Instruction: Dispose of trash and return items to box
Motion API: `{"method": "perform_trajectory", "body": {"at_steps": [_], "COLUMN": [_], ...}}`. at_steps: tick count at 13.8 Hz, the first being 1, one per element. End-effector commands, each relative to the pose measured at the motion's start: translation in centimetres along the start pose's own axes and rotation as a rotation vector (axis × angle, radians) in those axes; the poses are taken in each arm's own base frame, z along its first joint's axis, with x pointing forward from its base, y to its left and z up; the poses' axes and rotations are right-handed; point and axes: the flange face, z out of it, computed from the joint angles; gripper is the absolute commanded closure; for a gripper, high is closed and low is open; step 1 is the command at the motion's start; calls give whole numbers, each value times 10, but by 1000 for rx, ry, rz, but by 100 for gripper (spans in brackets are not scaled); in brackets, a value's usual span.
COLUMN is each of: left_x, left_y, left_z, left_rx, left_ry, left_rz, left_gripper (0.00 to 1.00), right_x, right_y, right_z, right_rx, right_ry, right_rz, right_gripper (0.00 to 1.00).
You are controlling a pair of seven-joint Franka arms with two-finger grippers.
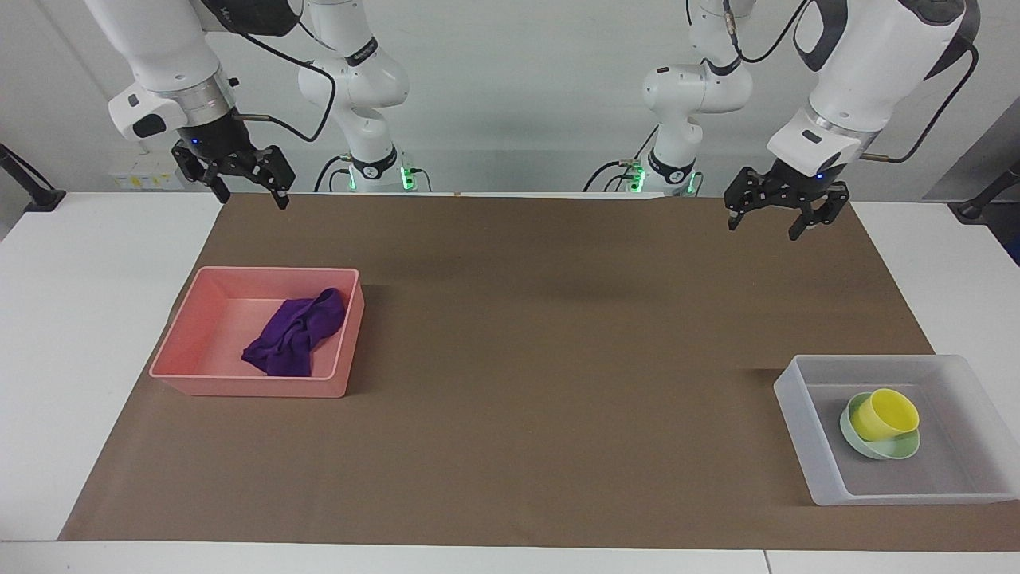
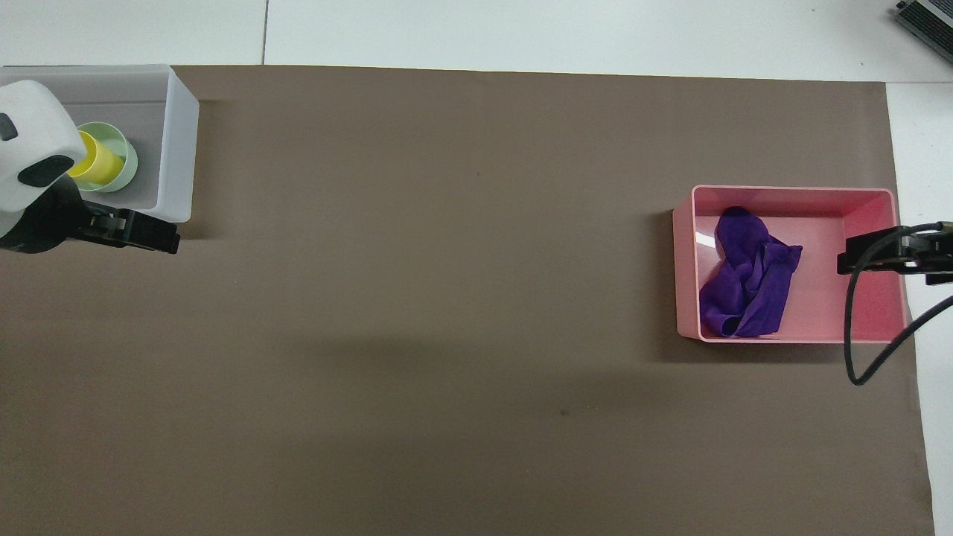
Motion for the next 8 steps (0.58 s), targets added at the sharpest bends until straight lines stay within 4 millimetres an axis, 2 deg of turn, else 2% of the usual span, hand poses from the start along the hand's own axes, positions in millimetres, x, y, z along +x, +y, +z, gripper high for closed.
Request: {"method": "perform_trajectory", "body": {"at_steps": [1, 3, 5, 8], "left_x": [-1, -6, -7, 1], "left_y": [-14, -20, -21, -3], "left_z": [-19, -28, -24, -33], "left_rx": [46, 17, 14, 22], "left_ry": [29, 0, -34, -28], "left_rz": [-30, -46, -45, -6], "left_gripper": [0, 0, 0, 0], "right_x": [2, 1, 1, 0], "right_y": [3, 3, 3, -1], "right_z": [0, 0, 0, 0], "right_rx": [-14, -14, -14, -15], "right_ry": [2, 0, -1, -6], "right_rz": [-13, -13, -13, -14], "right_gripper": [0, 0, 0, 0]}}
